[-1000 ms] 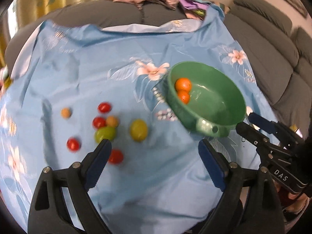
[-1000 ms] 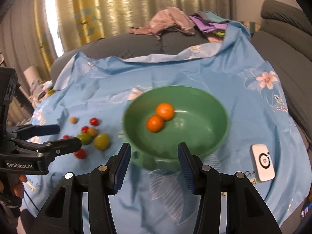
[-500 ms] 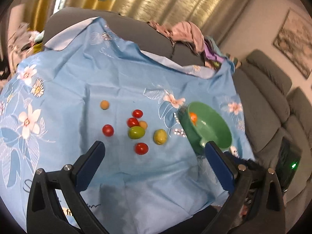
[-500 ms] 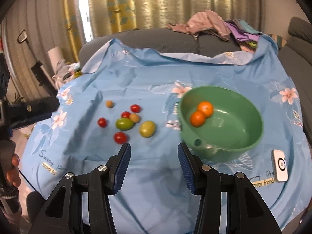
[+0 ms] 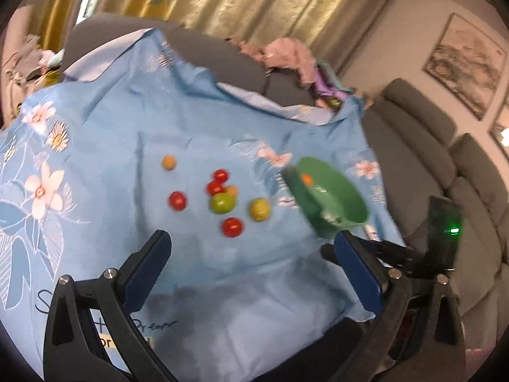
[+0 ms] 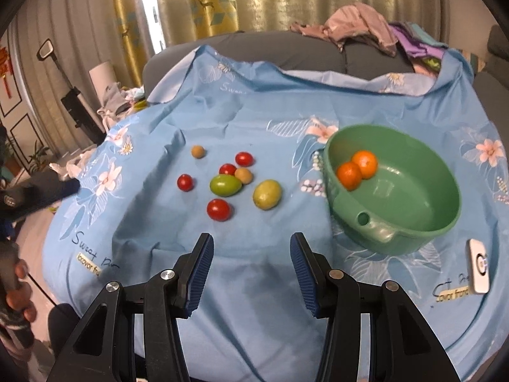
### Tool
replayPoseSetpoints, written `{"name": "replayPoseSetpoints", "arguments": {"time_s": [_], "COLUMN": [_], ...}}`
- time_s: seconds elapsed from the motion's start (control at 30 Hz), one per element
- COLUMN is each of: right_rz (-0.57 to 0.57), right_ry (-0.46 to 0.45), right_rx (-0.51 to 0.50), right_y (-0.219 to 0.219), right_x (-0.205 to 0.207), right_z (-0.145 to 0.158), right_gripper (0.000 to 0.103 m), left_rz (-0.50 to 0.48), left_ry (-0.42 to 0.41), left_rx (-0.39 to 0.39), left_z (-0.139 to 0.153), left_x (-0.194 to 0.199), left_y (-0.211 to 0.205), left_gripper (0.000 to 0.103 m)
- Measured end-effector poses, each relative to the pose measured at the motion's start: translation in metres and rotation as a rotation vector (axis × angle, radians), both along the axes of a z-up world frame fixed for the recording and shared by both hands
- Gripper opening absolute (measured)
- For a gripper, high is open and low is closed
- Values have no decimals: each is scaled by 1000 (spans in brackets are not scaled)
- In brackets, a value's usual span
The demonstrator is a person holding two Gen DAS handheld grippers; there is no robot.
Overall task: Organize fruits
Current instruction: 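Withdraw both grippers from the bowl toward the remaining fruits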
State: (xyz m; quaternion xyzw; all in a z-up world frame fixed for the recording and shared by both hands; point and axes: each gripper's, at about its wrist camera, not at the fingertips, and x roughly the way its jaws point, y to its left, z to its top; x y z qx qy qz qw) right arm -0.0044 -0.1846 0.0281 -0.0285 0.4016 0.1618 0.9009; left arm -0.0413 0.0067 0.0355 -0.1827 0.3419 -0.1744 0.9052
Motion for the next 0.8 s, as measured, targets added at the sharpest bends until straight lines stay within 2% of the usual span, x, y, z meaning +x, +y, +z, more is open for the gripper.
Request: {"name": "replayPoseSetpoints", "arguments": {"time_s": [0.1,0.27,0.53,0.7,0.8], "right_rz": [20,25,19,16,10], "right_ry": [28,58,116,126,138], "right_rx": [19,41,62,31,1], "right_y": [4,4,6,11,16], "right_x": [4,15,43,62,75], "right_z": [-6,-15,-33,-44,-52], "right_gripper": [51,51,51,51,51], "left_rz": [10,-2,-36,-53,-61], "left_ry": [22,59,100,108,114], "left_rx": [135,267,289,308,333], "left_z": [-13,-31,-48,-53,-57], "left_x": [11,30,65,85,99], "left_y": [-7,-11,-19,-26,-30], "left_gripper": [102,102,102,101,96]}}
